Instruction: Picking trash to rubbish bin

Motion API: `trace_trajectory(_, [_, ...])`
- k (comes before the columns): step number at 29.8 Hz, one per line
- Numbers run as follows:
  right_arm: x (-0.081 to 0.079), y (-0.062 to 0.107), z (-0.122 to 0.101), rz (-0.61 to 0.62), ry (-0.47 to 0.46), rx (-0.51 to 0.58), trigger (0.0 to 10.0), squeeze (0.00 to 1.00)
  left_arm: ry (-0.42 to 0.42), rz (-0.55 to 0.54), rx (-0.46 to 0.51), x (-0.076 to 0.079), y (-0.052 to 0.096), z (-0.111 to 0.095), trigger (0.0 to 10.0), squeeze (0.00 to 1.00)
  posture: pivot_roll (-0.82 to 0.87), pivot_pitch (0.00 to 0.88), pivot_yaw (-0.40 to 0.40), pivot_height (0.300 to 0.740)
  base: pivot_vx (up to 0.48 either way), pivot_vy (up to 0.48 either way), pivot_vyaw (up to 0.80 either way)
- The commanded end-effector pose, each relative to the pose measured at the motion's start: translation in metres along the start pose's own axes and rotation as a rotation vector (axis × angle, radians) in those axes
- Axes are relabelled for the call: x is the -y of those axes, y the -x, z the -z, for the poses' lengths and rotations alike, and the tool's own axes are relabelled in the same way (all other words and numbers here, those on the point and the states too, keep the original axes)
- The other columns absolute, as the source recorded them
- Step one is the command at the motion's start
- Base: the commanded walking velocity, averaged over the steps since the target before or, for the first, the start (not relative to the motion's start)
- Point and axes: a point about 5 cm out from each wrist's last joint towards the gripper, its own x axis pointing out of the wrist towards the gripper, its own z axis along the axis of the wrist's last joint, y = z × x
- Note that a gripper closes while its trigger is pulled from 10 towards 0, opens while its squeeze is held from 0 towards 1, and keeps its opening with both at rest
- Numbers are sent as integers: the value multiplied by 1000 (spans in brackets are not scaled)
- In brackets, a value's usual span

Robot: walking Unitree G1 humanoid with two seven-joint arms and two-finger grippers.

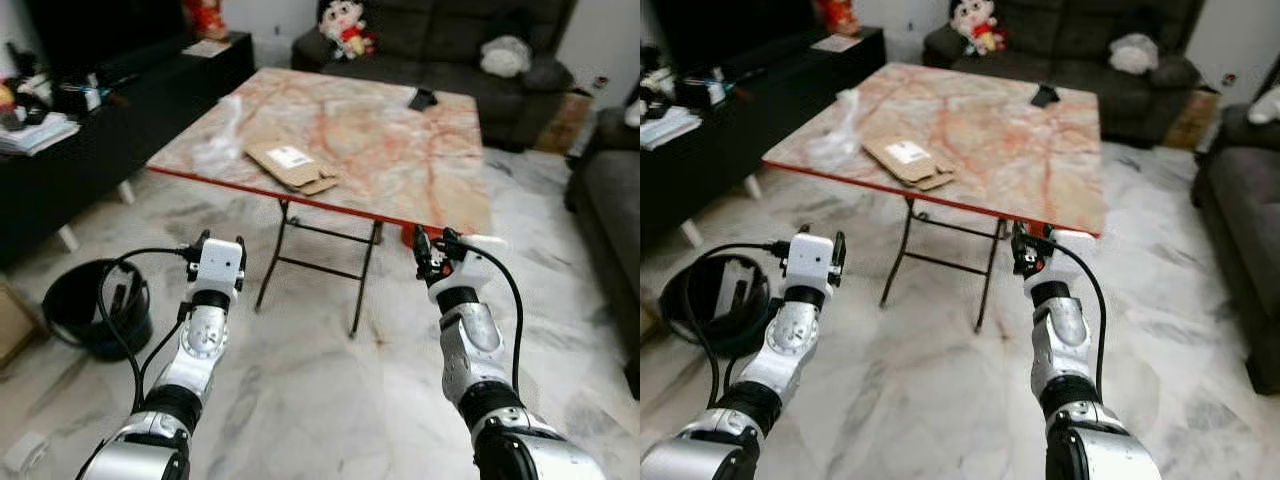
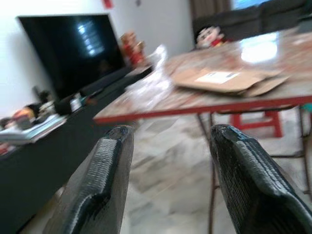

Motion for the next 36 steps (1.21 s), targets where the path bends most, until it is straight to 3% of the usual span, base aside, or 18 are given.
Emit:
trace_trajectory(1, [1, -4, -7, 4, -9, 24, 10000, 0, 8, -1, 11, 0, -4, -5, 10000, 0, 210, 0, -73, 740, 450, 0, 0])
trace_trajectory(36, [-2, -4, -6, -4, -8, 24, 10000, 0, 15, 33, 14, 4, -8, -10, 10000, 0, 210, 0, -64, 740, 450, 0, -23])
